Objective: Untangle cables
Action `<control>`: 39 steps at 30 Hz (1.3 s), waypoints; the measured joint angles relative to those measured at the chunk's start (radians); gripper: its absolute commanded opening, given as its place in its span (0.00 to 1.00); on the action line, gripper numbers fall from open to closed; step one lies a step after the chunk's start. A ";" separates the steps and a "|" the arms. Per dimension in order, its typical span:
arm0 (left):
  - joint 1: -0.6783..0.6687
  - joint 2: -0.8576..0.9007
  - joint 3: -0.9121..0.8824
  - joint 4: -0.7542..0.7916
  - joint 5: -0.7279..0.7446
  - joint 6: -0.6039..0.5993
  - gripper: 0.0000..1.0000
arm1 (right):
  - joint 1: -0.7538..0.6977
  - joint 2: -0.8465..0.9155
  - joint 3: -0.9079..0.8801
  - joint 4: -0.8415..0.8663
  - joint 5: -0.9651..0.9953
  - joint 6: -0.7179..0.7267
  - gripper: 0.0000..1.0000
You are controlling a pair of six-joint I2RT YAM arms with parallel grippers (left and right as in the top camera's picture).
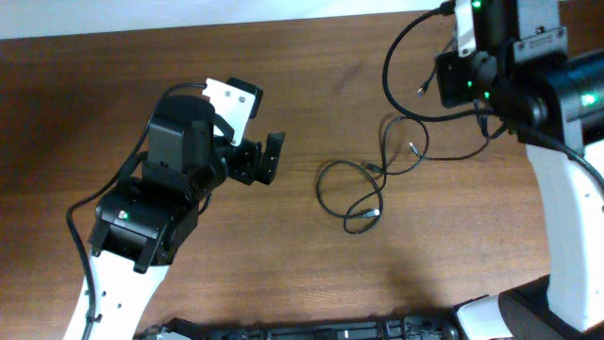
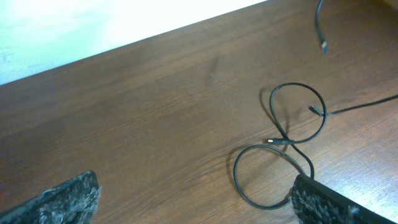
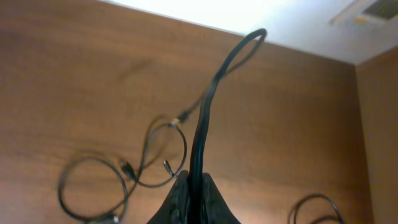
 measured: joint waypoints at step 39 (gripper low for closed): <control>0.000 0.000 0.000 0.000 0.000 0.000 0.99 | -0.101 0.222 -0.008 -0.194 0.268 0.119 0.04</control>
